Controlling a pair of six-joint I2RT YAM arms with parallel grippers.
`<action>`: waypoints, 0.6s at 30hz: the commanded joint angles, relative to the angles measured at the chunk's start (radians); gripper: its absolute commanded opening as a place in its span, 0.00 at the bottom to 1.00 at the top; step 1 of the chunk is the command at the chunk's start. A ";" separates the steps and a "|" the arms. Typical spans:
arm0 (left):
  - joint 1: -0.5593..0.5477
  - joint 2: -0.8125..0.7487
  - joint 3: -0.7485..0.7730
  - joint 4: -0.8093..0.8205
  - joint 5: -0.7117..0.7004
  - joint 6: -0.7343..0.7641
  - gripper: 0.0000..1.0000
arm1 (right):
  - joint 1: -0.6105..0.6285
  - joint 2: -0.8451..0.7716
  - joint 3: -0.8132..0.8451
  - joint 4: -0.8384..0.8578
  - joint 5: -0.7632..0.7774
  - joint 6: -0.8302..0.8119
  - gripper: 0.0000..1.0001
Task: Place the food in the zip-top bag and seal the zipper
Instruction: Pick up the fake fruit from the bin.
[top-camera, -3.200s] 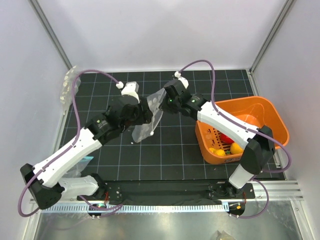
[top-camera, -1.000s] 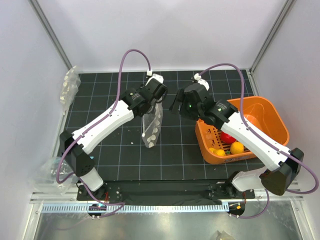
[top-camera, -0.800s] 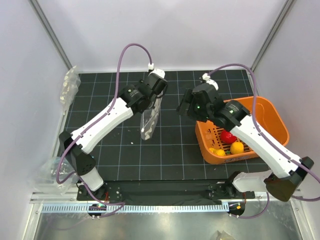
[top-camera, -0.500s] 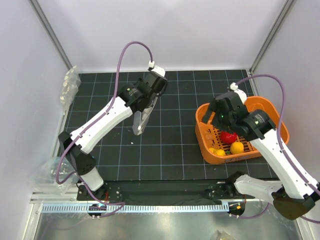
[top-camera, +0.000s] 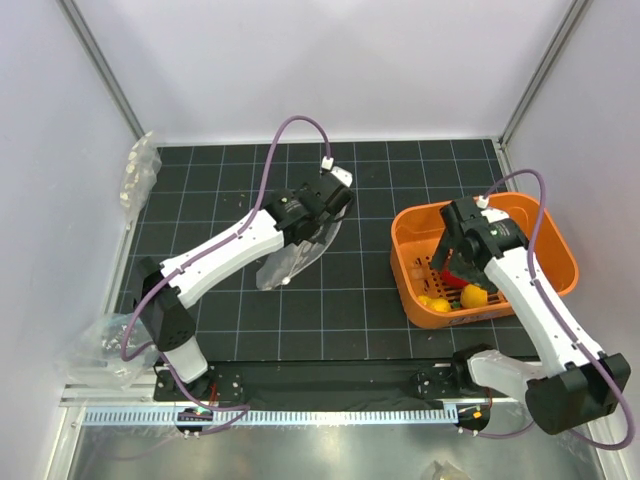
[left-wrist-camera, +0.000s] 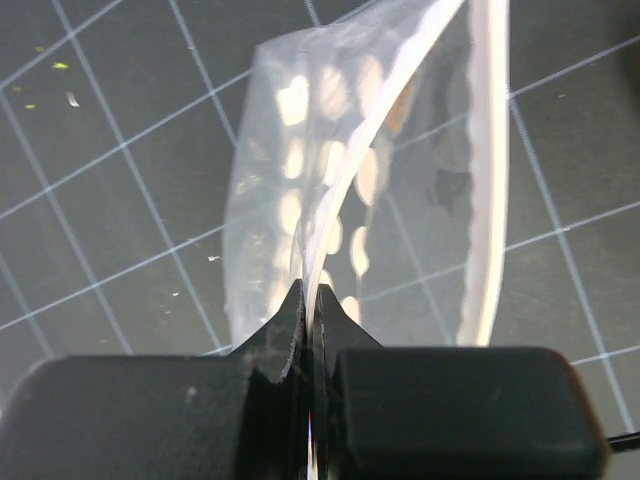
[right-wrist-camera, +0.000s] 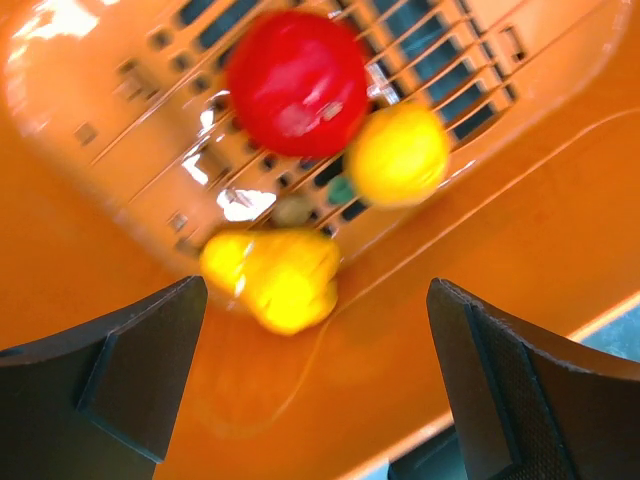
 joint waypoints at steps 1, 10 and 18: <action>-0.001 -0.007 -0.012 0.053 0.045 -0.044 0.00 | -0.110 0.016 -0.028 0.114 -0.023 -0.118 1.00; -0.003 -0.020 -0.052 0.085 0.114 -0.093 0.00 | -0.324 0.142 -0.083 0.328 -0.244 -0.230 0.99; -0.003 -0.016 -0.049 0.097 0.136 -0.101 0.00 | -0.322 0.285 -0.135 0.479 -0.264 -0.215 1.00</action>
